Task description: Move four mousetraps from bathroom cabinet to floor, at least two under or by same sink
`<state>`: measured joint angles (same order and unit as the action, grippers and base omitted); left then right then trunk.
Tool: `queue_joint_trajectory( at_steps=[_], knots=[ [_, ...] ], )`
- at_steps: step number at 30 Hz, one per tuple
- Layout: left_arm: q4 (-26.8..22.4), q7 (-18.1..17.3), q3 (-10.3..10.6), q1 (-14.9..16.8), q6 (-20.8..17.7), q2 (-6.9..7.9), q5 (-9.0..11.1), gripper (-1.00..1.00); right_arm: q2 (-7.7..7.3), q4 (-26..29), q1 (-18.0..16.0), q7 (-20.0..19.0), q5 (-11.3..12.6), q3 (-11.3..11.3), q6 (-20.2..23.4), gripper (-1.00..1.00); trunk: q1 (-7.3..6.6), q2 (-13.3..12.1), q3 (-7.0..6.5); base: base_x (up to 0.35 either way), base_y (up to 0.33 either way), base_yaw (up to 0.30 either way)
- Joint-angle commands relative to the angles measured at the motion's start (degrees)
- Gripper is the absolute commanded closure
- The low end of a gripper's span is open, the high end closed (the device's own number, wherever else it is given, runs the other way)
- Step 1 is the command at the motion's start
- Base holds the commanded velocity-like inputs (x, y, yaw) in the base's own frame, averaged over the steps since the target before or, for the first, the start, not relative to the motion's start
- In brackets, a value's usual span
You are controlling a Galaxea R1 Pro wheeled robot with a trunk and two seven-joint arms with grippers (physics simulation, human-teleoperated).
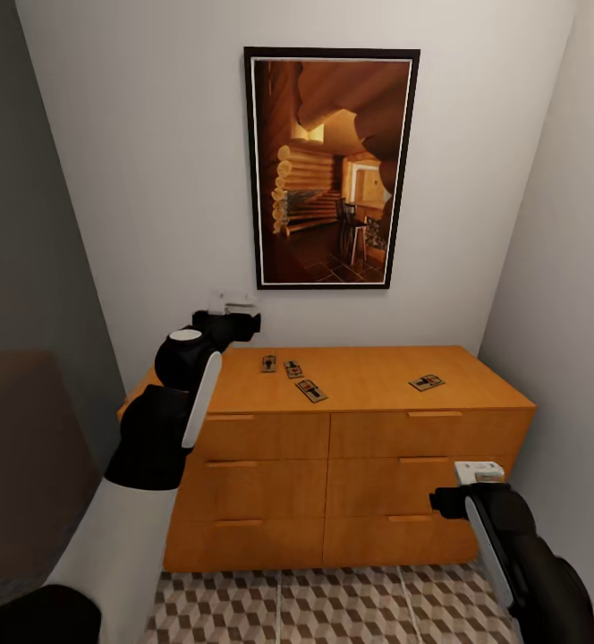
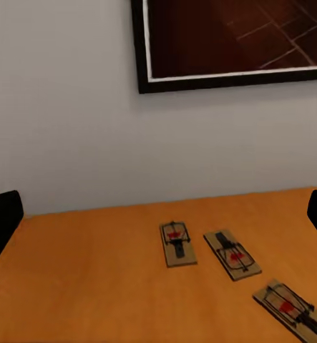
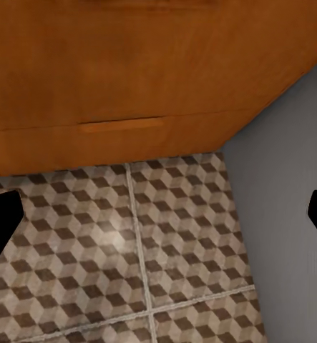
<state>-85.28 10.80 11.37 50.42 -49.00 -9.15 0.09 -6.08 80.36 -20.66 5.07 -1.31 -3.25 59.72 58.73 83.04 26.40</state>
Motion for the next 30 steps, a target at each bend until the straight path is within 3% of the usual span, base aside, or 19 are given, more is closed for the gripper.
queue_joint_trajectory(
  at_steps=[1, 13, 18, 30],
  knots=[
    [0.15, 0.86, 0.04, 0.55, -0.38, 0.09, 0.12, -1.0, -0.01, 0.05, -0.77, 0.15, -0.08, 0.03, 0.28, -1.0, 0.0, 0.04, 0.07, 0.0, 0.0, 0.0],
    [2.57, 2.71, -0.2, 3.88, -1.04, 0.37, 0.48, -1.0, 0.01, 0.07, -7.56, 0.44, -0.12, 0.06, 0.28, -1.0, 0.0, 0.04, 0.07, 0.0, 0.0, 0.0],
    [4.7, 2.68, -1.56, 4.18, -1.17, 0.42, 0.53, -1.0, 0.01, 0.07, -9.88, 0.46, -0.15, 0.08, 0.28, -1.0, 0.0, 0.04, 0.07, 0.0, 0.0, 0.0],
    [9.37, 2.71, -3.89, 4.32, -1.4, 0.97, 0.5, -1.0, 0.06, 0.1, -12.25, 0.5, -0.18, 0.15, 0.28, -1.0, 0.0, 0.04, 0.07, 0.0, 0.0, 0.0]
  ],
)
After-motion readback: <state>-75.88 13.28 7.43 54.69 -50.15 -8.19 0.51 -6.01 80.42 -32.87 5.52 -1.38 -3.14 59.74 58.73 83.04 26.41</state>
